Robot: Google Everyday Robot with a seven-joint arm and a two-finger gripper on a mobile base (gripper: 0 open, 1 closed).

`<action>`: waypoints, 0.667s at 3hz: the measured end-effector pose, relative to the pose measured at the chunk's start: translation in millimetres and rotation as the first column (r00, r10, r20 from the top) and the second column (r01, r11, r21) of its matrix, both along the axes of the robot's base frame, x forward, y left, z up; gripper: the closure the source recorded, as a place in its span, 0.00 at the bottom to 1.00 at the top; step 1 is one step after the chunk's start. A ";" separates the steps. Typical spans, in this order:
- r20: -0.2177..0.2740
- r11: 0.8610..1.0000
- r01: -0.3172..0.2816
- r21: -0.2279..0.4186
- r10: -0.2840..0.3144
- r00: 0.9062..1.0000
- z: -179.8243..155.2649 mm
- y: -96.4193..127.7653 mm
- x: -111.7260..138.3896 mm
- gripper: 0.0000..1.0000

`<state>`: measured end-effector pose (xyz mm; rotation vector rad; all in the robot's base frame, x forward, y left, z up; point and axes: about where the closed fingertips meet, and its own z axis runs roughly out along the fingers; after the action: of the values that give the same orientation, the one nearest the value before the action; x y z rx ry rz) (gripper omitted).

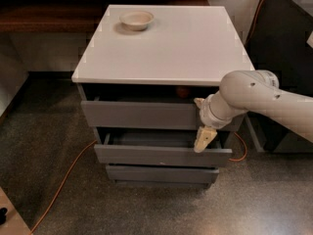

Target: Pick apple from top drawer and place on counter

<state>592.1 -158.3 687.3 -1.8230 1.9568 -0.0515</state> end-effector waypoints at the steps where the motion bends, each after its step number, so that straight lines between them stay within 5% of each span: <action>1: 0.018 1.000 0.006 -0.009 -0.006 1.000 -15.2 -4.1 28.6 0.00; 2: 0.026 1.000 0.027 -0.012 -0.027 0.999 -25.1 -11.9 50.4 0.00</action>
Offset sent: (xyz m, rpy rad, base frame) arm 0.0816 -0.0270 -0.0345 -0.0161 -0.0413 -0.0670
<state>642.4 -170.2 662.2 -1.7950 1.9678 -0.0956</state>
